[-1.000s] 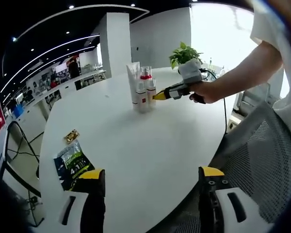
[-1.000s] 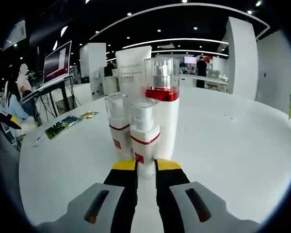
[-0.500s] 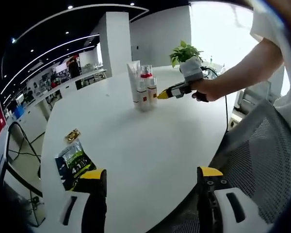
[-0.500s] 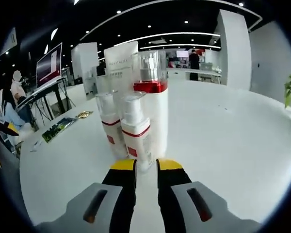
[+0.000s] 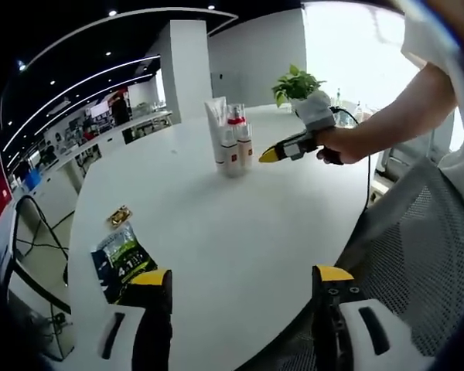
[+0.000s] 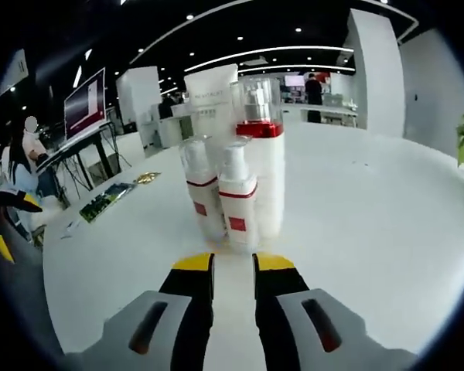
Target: Arrange the skincare products in the storage area until every visible bottle or jar stands upright without overlapping.
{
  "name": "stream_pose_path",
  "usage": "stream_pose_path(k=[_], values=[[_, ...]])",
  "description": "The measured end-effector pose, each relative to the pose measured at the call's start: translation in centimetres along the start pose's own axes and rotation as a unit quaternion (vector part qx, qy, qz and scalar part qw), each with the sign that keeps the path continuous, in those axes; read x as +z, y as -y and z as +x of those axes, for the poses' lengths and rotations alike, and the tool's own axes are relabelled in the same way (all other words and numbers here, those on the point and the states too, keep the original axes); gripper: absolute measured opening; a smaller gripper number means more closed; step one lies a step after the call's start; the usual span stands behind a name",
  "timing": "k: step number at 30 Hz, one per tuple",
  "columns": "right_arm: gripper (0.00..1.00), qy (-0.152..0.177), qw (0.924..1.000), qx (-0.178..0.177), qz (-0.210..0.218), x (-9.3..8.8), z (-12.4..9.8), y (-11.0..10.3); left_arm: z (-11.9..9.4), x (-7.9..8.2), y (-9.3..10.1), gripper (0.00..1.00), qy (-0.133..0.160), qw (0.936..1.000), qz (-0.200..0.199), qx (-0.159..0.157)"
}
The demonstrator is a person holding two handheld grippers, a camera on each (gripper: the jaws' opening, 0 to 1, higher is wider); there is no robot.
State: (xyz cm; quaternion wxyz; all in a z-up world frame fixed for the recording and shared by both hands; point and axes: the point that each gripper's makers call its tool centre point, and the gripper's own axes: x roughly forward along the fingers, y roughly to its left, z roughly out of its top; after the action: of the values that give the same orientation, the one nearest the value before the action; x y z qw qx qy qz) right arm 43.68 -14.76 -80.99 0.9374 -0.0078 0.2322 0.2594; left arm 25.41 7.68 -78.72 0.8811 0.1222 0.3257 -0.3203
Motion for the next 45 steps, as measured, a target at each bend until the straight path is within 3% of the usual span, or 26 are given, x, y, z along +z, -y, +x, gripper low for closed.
stream_pose_path(k=[6,10,25,28,40,45], values=[[0.21,0.024,0.9989,-0.037,0.017,2.6,0.9,1.4,0.0,0.0,0.1,0.75,0.001,1.0000,0.006,0.001],[0.21,0.026,0.9989,-0.036,0.016,3.0,1.6,0.8,0.0,0.0,0.1,0.75,0.000,1.0000,0.007,0.001],[0.21,-0.006,0.9953,-0.089,0.038,2.7,3.4,1.7,0.1,-0.2,0.0,0.75,-0.005,1.0000,0.003,-0.001],[0.21,-0.009,0.9947,-0.101,0.020,2.6,3.2,1.7,0.1,-0.2,0.1,0.74,-0.006,1.0000,0.005,-0.002],[0.17,-0.014,0.9958,-0.090,0.004,2.2,2.1,2.2,-0.1,-0.1,0.1,0.74,0.000,1.0000,0.006,-0.001],[0.19,-0.015,0.9953,-0.093,0.019,2.0,2.0,2.2,-0.1,0.0,0.1,0.73,0.001,1.0000,0.006,-0.002]])
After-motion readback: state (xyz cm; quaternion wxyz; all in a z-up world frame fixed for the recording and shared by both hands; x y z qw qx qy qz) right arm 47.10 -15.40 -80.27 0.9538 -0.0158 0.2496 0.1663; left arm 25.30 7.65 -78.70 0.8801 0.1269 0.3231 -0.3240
